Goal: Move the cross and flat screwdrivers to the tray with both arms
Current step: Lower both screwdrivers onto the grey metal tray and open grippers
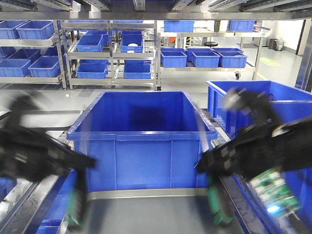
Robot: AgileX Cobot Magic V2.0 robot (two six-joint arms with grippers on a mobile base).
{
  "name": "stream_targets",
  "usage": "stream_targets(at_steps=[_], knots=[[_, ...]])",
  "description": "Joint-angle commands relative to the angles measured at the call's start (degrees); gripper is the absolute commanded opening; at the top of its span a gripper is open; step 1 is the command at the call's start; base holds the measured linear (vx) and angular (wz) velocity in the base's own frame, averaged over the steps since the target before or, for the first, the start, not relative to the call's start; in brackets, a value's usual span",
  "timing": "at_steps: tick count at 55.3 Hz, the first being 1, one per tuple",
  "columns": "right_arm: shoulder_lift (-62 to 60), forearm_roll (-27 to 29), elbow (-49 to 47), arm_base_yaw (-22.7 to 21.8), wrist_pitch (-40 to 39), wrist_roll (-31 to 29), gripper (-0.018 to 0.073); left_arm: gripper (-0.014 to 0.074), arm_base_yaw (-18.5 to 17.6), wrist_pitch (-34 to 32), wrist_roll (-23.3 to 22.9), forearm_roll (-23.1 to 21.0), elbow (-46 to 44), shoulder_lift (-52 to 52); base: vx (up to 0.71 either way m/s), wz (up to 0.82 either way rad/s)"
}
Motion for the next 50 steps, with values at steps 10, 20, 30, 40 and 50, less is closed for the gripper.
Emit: stream_targets(at_steps=[10, 20, 30, 40, 50], knots=[[5.9, 2.1, -2.0, 3.5, 0.3, 3.9, -0.0004, 0.0004, -6.1, 1.1, -0.1, -6.2, -2.0, 7.1, 0.0, 0.0], [9.2, 2.3, -2.0, 3.5, 4.6, 3.9, 0.002, 0.0033, -6.4, 1.7, -0.2, -6.1, -2.0, 10.6, 0.0, 0.0], [9.6, 1.9, -2.0, 3.5, 3.2, 3.8, 0.0108, 0.0155, -6.4, 2.6, -0.8, -6.1, -2.0, 13.0, 0.0, 0.0], [9.6, 1.8, -2.0, 3.5, 2.2, 3.8, 0.0249, 0.032, -6.4, 2.9, -1.1, -6.1, -2.0, 14.7, 0.0, 0.0], [9.6, 1.8, -2.0, 3.5, 1.9, 3.6, 0.0421, 0.042, -6.4, 1.5, -1.1, -6.2, -2.0, 15.1, 0.0, 0.0]])
